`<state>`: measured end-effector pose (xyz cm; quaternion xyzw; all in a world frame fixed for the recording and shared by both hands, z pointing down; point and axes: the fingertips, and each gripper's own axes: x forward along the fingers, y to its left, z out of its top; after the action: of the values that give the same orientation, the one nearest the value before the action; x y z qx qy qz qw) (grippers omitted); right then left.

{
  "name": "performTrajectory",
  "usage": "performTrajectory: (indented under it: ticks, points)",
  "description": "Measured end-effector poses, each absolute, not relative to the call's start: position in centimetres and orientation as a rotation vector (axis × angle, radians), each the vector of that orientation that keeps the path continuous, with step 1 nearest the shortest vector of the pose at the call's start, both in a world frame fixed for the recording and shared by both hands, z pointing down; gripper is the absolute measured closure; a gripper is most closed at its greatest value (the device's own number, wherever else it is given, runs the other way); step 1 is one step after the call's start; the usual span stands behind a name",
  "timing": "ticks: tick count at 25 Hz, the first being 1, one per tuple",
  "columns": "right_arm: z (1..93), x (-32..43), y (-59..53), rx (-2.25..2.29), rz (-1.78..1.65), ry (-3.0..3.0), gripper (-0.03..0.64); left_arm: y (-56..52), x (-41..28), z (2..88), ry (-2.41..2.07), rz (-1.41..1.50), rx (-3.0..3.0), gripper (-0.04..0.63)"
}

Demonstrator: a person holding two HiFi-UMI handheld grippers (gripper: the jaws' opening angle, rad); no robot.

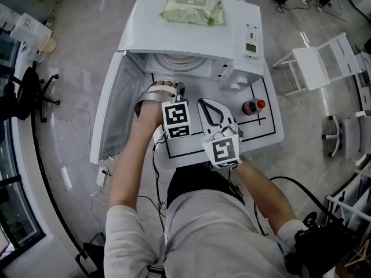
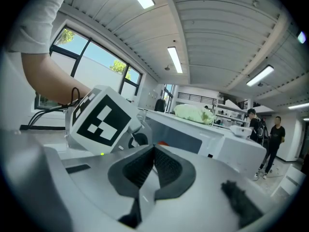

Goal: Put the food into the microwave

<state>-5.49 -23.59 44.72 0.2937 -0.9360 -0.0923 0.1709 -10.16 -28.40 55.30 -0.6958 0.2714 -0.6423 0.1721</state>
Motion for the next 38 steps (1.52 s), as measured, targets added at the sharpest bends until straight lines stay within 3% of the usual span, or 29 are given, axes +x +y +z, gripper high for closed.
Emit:
performTrajectory:
  ticks: [38]
  points:
    - [42.0, -2.9, -20.1, 0.852, -0.303, -2.68, 0.606, -21.7, -4.9, 52.7, 0.799, -1.769, -1.994, 0.588]
